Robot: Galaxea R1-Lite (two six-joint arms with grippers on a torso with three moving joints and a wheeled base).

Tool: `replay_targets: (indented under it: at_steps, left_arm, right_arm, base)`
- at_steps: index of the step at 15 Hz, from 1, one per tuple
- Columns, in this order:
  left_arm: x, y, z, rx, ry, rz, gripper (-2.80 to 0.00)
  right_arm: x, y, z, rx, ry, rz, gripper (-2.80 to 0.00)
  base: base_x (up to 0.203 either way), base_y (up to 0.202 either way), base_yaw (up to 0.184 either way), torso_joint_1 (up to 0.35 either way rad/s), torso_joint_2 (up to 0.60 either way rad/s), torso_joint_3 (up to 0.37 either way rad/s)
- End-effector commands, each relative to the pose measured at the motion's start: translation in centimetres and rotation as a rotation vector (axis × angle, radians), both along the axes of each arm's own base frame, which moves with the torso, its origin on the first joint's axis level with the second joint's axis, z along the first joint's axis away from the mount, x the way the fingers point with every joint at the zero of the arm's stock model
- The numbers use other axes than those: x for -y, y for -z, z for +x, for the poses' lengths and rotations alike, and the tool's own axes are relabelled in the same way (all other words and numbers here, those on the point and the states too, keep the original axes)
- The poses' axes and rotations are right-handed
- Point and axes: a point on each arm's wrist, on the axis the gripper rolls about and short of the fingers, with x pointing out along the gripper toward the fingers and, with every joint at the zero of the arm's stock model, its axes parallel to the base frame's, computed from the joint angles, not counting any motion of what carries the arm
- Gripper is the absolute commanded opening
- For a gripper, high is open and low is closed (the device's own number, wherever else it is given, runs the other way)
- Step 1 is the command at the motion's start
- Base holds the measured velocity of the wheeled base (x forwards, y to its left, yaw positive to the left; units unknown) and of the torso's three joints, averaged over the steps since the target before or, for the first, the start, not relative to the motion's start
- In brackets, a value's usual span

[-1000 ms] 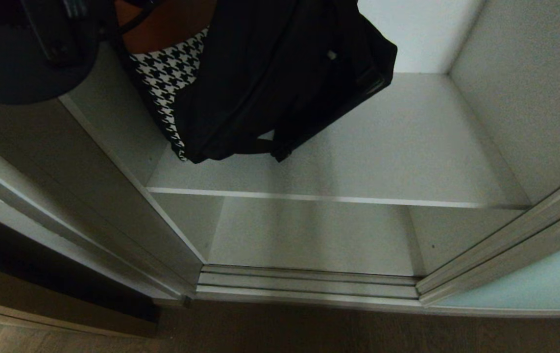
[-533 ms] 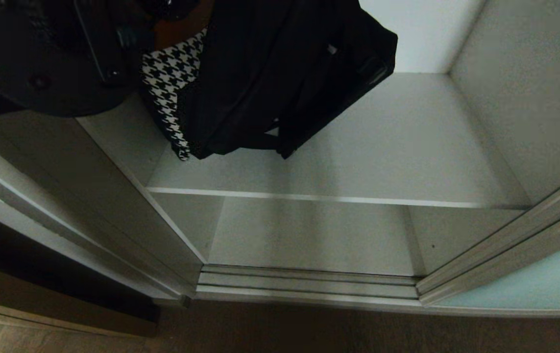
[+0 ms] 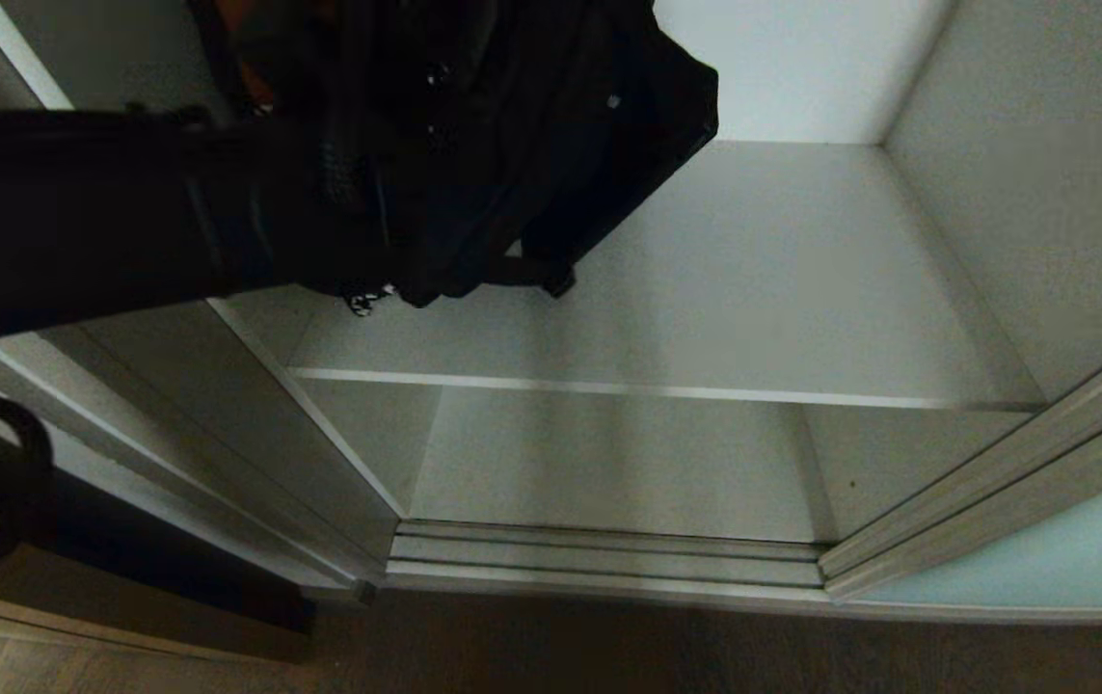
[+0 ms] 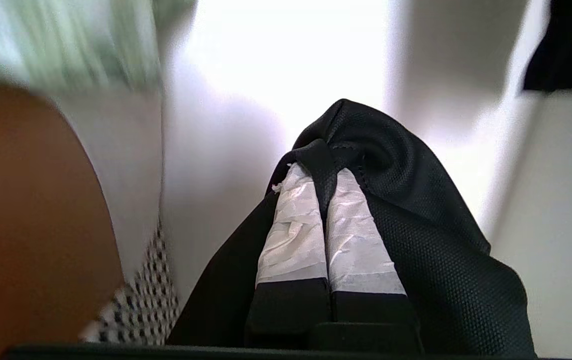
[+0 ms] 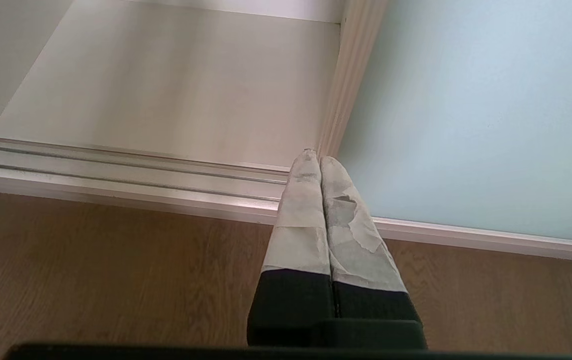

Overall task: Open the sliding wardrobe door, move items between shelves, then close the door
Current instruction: Place the bag on the higher shelf

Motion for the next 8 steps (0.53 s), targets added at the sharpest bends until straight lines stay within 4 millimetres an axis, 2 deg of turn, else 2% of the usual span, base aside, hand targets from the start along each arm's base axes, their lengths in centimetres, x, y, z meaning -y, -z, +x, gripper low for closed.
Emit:
replay_targets:
  at_steps: [1,5,8]
  left_arm:
    - [2.4,4.6,4.0,-0.059,-0.021,0.034,-2.80]
    - [2.8,7.1,6.2,-0.101,-0.092,0.007,-2.80]
    - [3.4,8.5,7.1,-0.151,-0.133,0.003,-2.80]
  right_arm:
    - [0.0,0.0,0.0,-0.001,0.000,-0.001,-2.80]
    - [0.0,0.0,0.0,-0.001,0.000,-0.001,-2.80]
    - [0.0,0.0,0.0,0.000,0.000,0.000,-2.80]
  base:
    - [0.000,0.000,0.000,0.000,0.00,0.000]
    - [0.000,0.000,0.000,0.000,0.00,0.000]
    - [0.000,0.000,0.000,0.000,0.00,0.000]
